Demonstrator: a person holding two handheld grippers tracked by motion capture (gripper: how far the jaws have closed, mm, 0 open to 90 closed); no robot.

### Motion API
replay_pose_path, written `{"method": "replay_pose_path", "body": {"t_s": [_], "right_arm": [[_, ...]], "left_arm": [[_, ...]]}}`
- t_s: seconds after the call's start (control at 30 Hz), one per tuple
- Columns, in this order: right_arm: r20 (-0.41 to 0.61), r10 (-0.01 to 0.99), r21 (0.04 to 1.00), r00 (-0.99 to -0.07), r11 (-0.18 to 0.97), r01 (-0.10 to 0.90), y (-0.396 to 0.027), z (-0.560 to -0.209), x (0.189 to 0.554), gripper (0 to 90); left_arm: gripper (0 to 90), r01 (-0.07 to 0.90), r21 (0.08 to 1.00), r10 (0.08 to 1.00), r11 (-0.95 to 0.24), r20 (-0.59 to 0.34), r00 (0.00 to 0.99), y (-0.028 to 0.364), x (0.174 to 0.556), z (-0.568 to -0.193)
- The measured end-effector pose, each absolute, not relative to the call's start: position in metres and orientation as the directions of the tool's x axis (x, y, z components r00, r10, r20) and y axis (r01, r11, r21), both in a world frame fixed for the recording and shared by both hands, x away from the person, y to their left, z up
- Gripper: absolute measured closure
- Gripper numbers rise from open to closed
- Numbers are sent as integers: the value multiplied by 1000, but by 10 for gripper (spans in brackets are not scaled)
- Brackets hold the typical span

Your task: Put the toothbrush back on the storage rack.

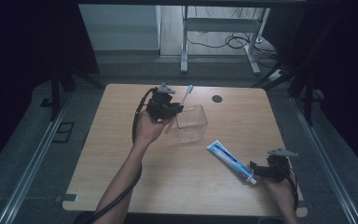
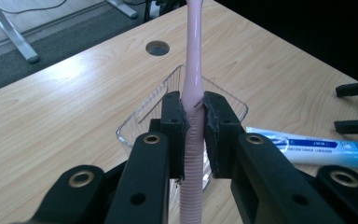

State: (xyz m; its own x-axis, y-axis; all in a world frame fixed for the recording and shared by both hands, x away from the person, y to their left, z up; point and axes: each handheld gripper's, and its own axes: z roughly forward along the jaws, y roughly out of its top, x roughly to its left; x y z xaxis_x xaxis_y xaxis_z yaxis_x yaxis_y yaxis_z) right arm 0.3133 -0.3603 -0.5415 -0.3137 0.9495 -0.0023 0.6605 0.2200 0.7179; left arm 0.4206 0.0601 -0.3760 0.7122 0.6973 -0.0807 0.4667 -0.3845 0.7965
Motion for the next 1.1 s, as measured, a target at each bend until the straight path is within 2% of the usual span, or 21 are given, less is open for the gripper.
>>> {"method": "replay_pose_path", "body": {"t_s": [0.77,1.1], "right_arm": [[-3,947,718,-321,225,658,-360,-542,314,83],[-2,946,718,-323,227,658,-360,-542,314,83]], "left_arm": [[794,416,839,710,-350,-52,702,29,446,-373],[794,409,844,723,-347,-37,689,14,457,-387]]}}
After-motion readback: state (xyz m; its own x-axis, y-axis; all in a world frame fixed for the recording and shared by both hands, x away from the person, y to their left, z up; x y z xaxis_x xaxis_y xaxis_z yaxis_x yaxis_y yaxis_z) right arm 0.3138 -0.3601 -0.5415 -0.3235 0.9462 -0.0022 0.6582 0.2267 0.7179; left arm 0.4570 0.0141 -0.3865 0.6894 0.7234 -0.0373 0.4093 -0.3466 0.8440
